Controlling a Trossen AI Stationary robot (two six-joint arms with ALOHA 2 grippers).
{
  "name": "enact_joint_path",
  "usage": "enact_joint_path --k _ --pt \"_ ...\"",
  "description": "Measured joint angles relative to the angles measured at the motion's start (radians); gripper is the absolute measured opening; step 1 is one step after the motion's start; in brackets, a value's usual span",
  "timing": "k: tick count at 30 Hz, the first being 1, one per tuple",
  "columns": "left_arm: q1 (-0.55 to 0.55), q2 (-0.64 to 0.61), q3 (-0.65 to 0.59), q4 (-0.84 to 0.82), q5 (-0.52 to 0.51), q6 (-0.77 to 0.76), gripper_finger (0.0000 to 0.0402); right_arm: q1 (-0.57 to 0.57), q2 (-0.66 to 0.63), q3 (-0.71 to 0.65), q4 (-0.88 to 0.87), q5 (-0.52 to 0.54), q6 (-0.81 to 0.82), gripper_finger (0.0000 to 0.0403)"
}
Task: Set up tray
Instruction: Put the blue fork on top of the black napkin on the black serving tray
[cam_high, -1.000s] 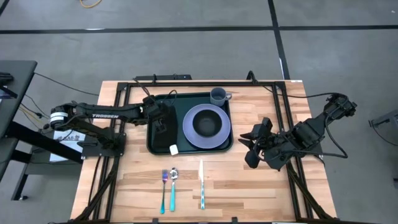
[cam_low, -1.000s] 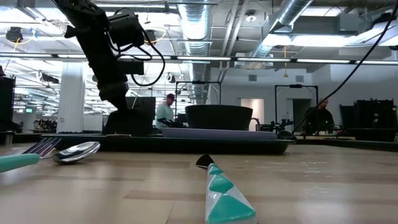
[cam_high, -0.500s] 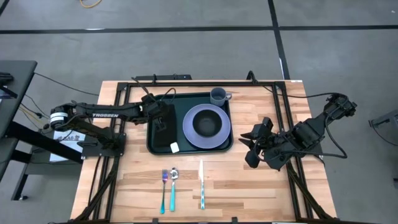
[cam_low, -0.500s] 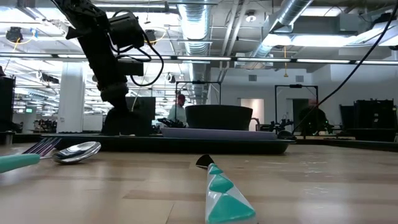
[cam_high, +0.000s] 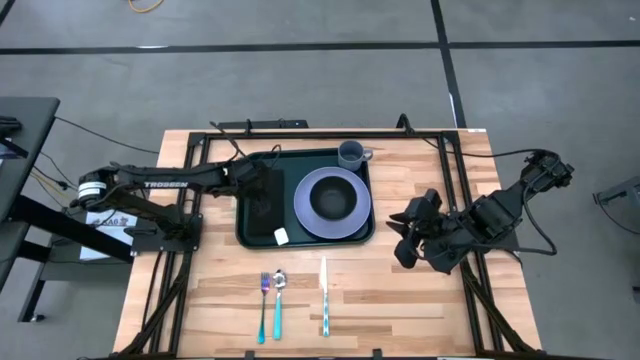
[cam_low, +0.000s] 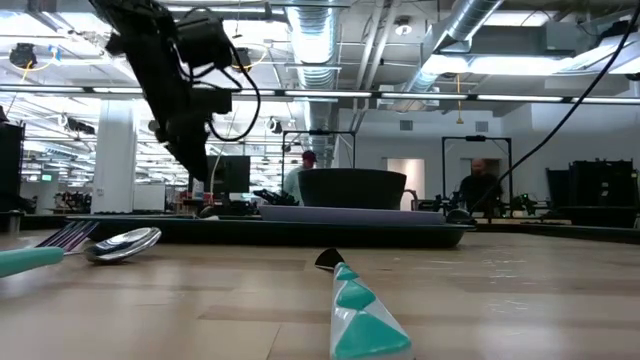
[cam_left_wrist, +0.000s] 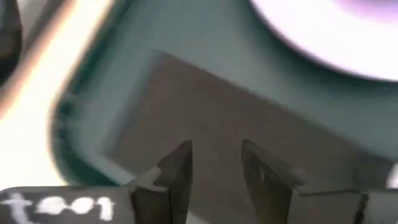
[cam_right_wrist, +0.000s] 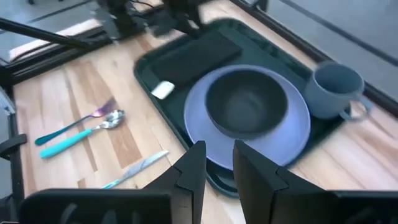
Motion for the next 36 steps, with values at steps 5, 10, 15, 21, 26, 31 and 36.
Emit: enact_joint_path --k 5,10,15,21,26,31,36 --pt "-0.037 -0.052 0.06 -0.117 0.215 -0.285 0.0127 0.003 0.0 0.0 -0.1 -0.002 0.118 0.0071" --pt "-0.159 -0.139 0.095 -0.136 0.254 -0.37 0.0128 0.003 0.0 0.0 -0.11 -0.091 -0.002 0.0071" --pt "-0.295 -0.226 0.113 -0.115 0.24 -0.393 0.0128 0.002 -0.008 -0.039 -0.136 -0.106 0.013 0.0071" --pt "-0.464 -0.282 0.113 -0.021 0.211 -0.451 0.0128 0.003 -0.118 -0.237 0.193 -0.087 -0.019 0.007" --pt "-0.581 -0.285 0.113 0.032 0.135 -0.512 0.0128 0.0 -0.261 -0.447 0.431 -0.171 -0.101 0.0065" --pt "-0.65 -0.285 0.113 0.033 -0.002 -0.64 0.0128 0.0 -0.416 -0.623 0.663 -0.264 -0.19 0.0052" --pt "-0.69 -0.263 0.113 0.033 -0.05 -0.766 0.0128 0.0 -0.545 -0.758 0.828 -0.39 -0.29 0.0037"
